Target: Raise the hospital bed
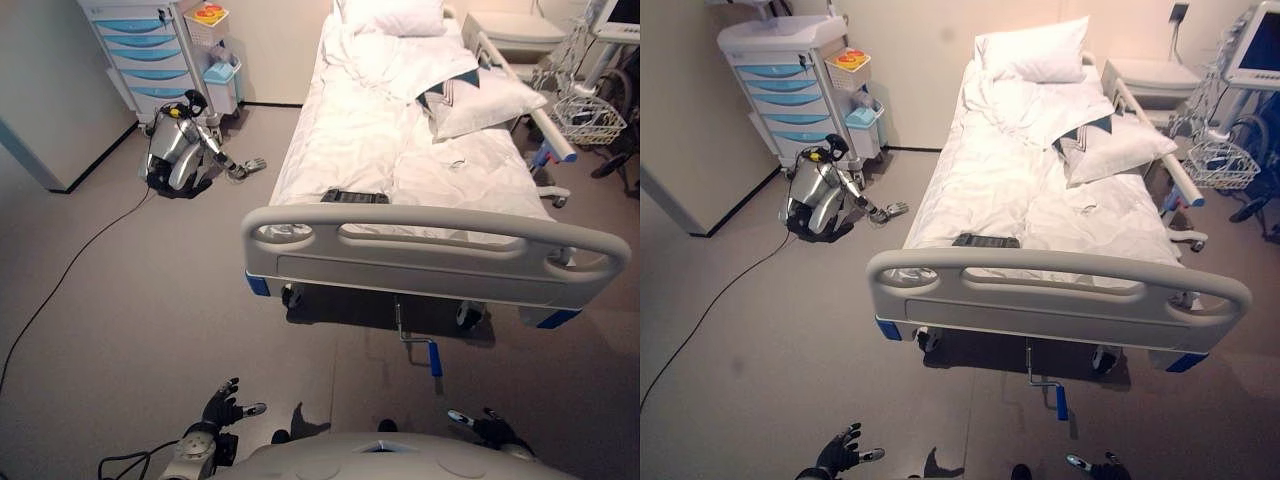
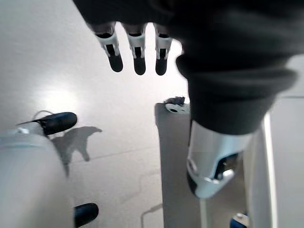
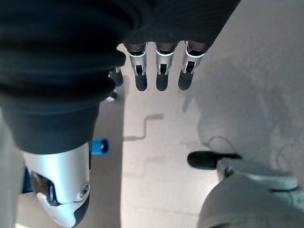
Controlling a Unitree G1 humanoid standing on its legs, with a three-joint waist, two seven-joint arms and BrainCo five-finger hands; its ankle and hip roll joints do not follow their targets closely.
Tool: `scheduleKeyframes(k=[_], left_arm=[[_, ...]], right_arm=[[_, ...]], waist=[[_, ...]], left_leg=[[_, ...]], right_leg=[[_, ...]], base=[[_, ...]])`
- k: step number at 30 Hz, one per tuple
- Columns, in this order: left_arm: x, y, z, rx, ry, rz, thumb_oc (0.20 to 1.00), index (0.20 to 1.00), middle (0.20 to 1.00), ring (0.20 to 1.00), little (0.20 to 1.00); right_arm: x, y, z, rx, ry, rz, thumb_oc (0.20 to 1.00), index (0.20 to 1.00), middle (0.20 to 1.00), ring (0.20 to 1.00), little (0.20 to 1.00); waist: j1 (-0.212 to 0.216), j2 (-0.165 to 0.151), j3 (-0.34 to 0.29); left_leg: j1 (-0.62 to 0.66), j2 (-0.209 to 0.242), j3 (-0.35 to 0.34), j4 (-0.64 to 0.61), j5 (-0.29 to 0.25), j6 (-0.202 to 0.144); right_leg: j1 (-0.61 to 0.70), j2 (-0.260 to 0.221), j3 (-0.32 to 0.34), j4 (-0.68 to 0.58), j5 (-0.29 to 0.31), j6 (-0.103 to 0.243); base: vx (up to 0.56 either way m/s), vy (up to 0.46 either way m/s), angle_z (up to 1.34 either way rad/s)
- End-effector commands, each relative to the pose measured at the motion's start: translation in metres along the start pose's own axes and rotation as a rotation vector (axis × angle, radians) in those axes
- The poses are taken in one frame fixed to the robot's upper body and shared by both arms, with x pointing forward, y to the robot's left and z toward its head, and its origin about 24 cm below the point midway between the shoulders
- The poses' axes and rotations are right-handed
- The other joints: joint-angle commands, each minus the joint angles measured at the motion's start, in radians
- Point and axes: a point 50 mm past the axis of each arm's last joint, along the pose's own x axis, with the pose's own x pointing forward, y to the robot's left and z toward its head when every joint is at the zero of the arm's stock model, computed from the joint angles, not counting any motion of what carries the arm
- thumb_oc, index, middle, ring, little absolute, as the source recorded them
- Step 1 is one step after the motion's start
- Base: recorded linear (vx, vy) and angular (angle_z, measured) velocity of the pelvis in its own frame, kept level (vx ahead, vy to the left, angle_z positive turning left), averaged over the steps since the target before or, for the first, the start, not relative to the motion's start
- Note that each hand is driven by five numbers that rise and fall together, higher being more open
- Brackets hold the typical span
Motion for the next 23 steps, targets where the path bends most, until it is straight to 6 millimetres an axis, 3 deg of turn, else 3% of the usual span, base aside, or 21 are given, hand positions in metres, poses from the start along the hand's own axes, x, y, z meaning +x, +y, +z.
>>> scheduleKeyframes(k=[1,15,23], left_arm=[[0.010,0.009,0.027,0.050,-0.069,0.046,1.000,1.000,1.000,1.000,1.000],[0.014,-0.009,0.031,0.139,-0.061,-0.006,1.000,1.000,1.000,1.000,1.000],[0.012,-0.003,0.026,0.038,-0.047,0.021,1.000,1.000,1.000,1.000,1.000]], right_arm=[[0.004,0.007,0.030,-0.040,-0.103,0.010,1.000,1.000,1.000,1.000,1.000],[0.004,0.017,0.031,-0.083,-0.107,0.027,1.000,1.000,1.000,1.000,1.000],[0.004,0.016,0.032,-0.072,-0.109,0.024,1.000,1.000,1.000,1.000,1.000]], waist=[[-0.012,-0.031,0.035],[-0.019,-0.031,0.018],[-0.016,-0.030,0.016]], left_leg=[[0.047,-0.040,0.002,0.021,-0.046,0.015],[0.073,-0.039,0.010,0.022,-0.060,0.022],[0.072,-0.038,0.006,0.019,-0.057,0.022]], right_leg=[[0.043,-0.026,-0.008,0.034,-0.042,0.090],[0.062,-0.025,0.002,0.033,-0.046,0.088],[0.063,-0.027,-0.003,0.029,-0.046,0.090]], base=[[0.00,0.015,-0.04],[0.00,0.005,-0.01],[0.00,0.000,0.00]])
